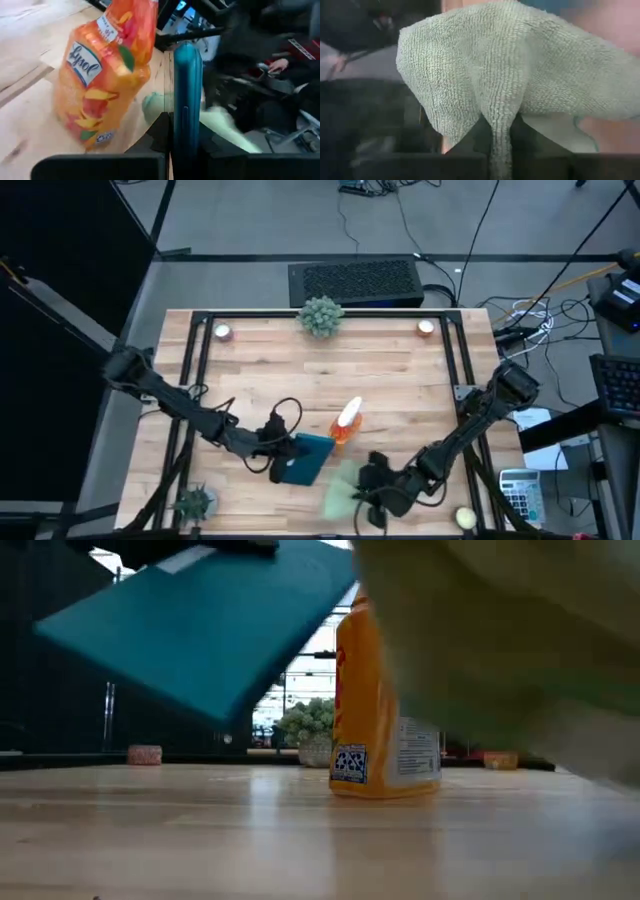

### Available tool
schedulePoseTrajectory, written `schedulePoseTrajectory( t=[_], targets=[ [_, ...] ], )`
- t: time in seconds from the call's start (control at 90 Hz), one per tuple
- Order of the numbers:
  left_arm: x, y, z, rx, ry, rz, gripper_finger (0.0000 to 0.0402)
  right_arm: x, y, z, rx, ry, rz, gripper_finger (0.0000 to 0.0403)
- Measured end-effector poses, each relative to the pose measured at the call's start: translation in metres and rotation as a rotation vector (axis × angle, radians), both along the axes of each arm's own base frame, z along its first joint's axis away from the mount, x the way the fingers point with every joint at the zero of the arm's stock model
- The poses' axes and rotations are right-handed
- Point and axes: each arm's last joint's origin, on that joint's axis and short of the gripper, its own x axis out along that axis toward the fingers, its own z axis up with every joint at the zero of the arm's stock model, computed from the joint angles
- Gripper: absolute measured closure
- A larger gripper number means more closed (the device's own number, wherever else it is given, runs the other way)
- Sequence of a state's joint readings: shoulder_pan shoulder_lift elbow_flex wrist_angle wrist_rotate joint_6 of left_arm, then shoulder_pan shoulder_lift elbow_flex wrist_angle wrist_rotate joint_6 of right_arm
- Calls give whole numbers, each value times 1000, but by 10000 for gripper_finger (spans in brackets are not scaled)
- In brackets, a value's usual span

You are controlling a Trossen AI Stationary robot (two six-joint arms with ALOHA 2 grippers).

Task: Apply microfiber cloth
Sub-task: Wipe the back of the tablet using the green microfiber cloth

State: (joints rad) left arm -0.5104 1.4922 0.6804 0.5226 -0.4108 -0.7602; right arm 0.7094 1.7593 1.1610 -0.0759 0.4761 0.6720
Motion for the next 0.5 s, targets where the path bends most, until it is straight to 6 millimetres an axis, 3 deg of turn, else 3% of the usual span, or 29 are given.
schedulePoseTrajectory(
  t=[0.122, 0.244, 0.367, 0.5],
  targets=[
    [4, -2, -2, -38, -28, 12, 389, 29, 4, 25, -257, -145, -57, 390],
    [6, -4, -3, -76, -63, 22, 389, 60, -1, 30, -462, -174, -117, 390],
    [6, -6, 1, -89, -104, 25, 389, 81, -9, 15, -475, -144, -145, 390],
    [3, -9, 3, -65, -115, 18, 389, 88, -5, -9, -426, -104, -135, 390]
  ],
)
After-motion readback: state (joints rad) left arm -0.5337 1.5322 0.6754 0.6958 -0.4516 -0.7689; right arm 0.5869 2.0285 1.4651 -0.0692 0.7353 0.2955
